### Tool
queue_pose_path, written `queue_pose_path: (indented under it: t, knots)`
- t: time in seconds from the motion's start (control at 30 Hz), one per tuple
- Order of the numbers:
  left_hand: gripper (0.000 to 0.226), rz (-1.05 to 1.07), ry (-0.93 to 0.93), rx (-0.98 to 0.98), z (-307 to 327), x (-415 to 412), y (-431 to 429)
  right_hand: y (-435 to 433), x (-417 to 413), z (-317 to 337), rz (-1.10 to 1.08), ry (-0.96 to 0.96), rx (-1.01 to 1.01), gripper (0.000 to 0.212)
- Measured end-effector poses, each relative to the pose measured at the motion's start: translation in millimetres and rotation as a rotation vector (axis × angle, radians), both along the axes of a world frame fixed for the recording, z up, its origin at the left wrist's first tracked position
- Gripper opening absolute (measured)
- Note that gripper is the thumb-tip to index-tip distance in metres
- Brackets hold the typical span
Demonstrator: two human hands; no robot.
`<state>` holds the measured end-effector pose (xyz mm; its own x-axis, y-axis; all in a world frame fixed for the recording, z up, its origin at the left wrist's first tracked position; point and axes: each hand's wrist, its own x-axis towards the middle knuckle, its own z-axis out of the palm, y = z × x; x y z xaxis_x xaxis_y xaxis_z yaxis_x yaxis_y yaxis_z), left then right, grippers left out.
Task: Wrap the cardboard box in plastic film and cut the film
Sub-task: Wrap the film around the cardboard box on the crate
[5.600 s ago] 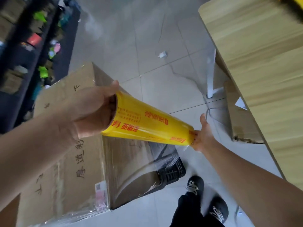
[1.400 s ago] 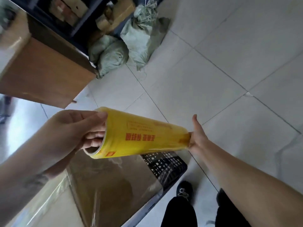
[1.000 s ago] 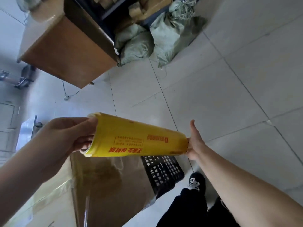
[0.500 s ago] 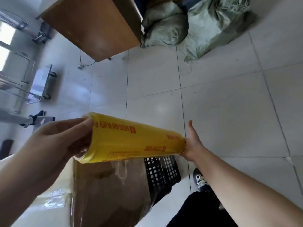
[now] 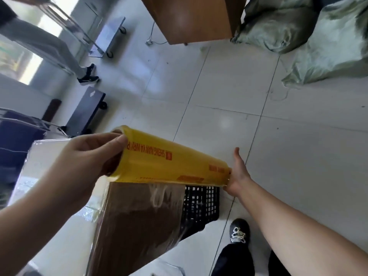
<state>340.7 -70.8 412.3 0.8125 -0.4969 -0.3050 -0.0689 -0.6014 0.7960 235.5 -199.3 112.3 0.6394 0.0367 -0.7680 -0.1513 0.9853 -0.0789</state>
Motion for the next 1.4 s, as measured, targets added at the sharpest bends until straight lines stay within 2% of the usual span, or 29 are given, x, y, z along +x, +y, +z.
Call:
queue_pose_path:
  t: [0.07,0.27,0.37,0.47,0.53,0.6,0.83,0.97,1.0,1.07,1.13,1.2,1.27,1.4]
  knots:
    - [0.024,0.098,-0.027,0.009,-1.3,-2.3,-5.8,-2.5,7.0,1.0,0.035,0.021,-0.008,0.08]
    - [0.008,0.182,-0.102,0.015,-5.8,-3.6,-21.5,-8.3,23.9,3.3,0.02,0.081,0.011,0.102]
    - [0.02,0.097,-0.117,0.041,-6.3,-3.6,-28.5,-7.1,35.9,-0.1,-0.02,0.109,-0.014,0.096]
    - [0.042,-0.001,-0.119,0.067,-8.6,4.9,-33.0,-9.5,50.7,1.7,-0.083,0.107,0.013,0.074]
    - [0.052,-0.04,-0.163,0.081,-11.9,15.8,-33.7,-11.2,62.1,2.4,-0.12,0.128,0.055,0.07]
    - [0.051,-0.067,-0.199,0.072,-14.1,25.3,-32.6,-13.9,70.3,-0.7,-0.088,0.101,0.056,0.074]
    - [0.051,-0.143,-0.145,0.042,-17.6,34.8,-43.4,-23.2,95.6,-17.8,-0.009,0.041,0.036,0.092]
    - [0.057,-0.123,-0.143,0.051,-22.4,39.7,-49.4,-32.6,103.7,-20.7,0.082,0.076,-0.027,0.089]
    - [0.052,-0.111,-0.128,0.053,-22.2,40.9,-51.8,-34.9,103.7,-23.6,0.103,0.096,-0.029,0.094]
    - [0.024,-0.077,-0.101,0.04,-20.8,43.6,-54.7,-41.3,104.6,-23.8,0.129,0.091,-0.033,0.101]
    - [0.017,-0.078,-0.066,0.037,-18.0,46.4,-57.4,-47.2,105.7,-23.6,0.134,0.092,-0.033,0.094]
    - [0.024,-0.092,-0.042,0.057,-16.2,50.8,-59.0,-52.5,109.1,-19.8,0.165,0.092,-0.039,0.086]
    - [0.036,-0.1,-0.025,0.069,-14.7,52.8,-60.3,-54.9,113.3,-17.3,0.198,0.102,-0.051,0.091]
    - [0.044,-0.1,-0.029,0.098,-15.6,54.3,-63.3,-54.3,119.2,-16.1,0.229,0.121,-0.051,0.094]
